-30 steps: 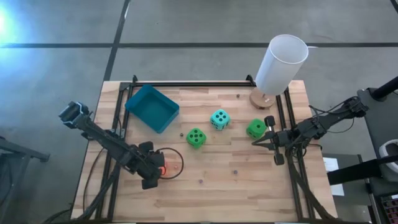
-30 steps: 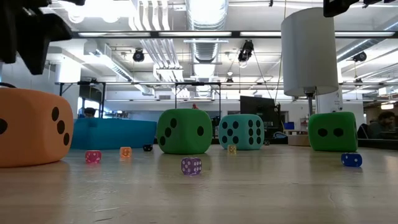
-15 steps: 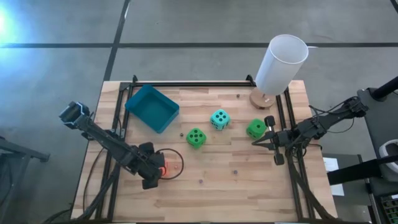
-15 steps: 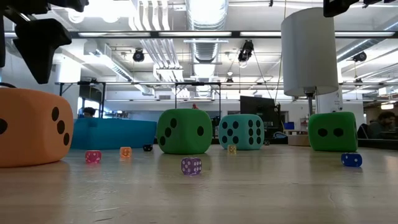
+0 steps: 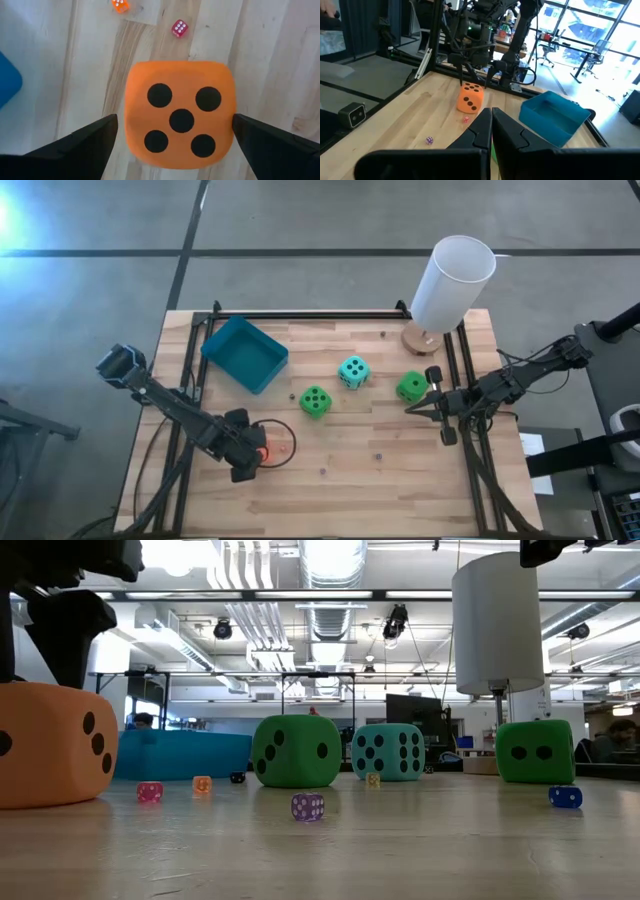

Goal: Pick & Place Dice
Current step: Put the big orange dice into the blue bin

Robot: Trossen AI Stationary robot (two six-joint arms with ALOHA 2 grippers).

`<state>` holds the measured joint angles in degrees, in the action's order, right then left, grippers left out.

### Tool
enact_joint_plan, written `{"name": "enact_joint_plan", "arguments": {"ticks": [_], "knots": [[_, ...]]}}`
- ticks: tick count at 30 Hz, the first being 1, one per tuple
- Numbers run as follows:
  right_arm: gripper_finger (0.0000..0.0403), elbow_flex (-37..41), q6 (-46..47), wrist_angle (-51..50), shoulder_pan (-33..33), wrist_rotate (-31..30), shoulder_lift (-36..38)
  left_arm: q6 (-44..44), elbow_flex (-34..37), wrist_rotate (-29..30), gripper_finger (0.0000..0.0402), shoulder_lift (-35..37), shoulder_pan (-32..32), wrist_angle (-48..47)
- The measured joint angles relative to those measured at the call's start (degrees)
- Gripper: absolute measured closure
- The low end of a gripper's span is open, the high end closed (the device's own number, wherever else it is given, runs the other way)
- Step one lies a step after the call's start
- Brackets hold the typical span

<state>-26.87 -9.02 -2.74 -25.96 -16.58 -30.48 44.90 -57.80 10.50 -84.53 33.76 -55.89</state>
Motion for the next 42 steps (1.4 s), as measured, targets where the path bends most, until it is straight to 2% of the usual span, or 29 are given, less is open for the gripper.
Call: {"name": "enact_joint_plan", "arguments": {"ticks": [12,27,42], "knots": [[0.0394,0.0,0.0,0.0,0.0,0.0,0.0,1.3,-0.5,-1.0,0.0003,0.0,-0.1,0.7],[0.0394,0.0,0.0,0.0,0.0,0.0,0.0,13.6,-0.7,-1.7,0.0002,-0.1,-0.1,-0.6],[0.0394,0.0,0.0,0.0,0.0,0.0,0.0,14.6,1.2,-1.8,0.0003,-0.1,-0.1,1.1]]}}
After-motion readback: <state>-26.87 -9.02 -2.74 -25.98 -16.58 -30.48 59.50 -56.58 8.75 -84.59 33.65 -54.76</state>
